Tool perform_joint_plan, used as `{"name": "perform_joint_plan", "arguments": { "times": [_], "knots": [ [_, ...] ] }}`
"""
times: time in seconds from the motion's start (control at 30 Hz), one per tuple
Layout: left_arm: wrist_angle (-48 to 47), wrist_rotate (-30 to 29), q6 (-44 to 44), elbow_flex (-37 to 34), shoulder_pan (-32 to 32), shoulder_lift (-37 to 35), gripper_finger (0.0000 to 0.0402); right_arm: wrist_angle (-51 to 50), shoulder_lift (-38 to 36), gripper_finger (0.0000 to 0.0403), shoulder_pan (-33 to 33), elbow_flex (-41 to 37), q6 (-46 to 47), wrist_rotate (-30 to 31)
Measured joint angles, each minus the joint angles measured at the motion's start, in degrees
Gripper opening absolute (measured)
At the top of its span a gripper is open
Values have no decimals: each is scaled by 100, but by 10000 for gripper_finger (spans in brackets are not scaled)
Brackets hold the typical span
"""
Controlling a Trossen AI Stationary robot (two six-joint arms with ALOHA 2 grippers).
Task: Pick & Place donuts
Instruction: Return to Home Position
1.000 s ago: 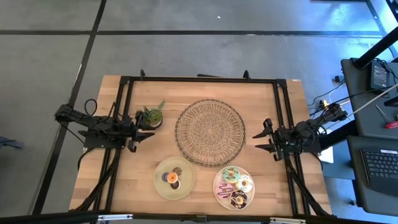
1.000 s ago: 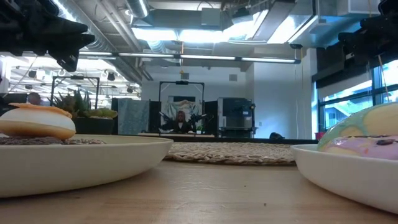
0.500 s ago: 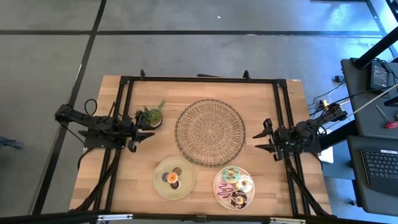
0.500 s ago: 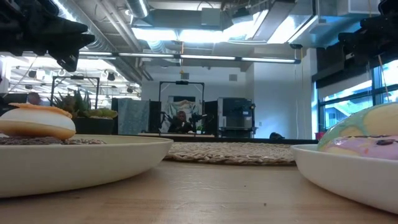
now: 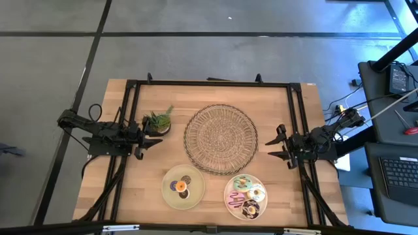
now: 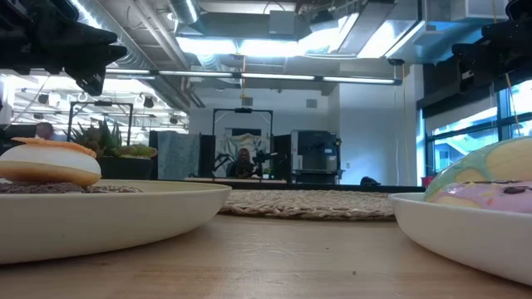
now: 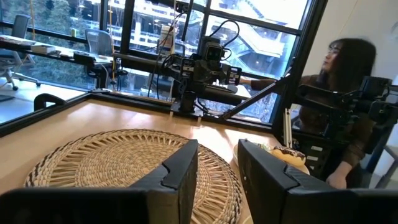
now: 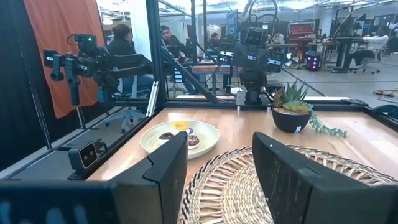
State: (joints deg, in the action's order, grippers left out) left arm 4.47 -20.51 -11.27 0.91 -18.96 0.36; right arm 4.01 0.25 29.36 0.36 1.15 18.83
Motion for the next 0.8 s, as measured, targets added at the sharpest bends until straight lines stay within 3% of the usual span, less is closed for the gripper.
{"name": "perform_joint_plan", "arguments": {
  "times": [0.8],
  "knots": [
    [0,0,2,0,0,0,109,0,0,182,0,0,-12,0]
  ]
}}
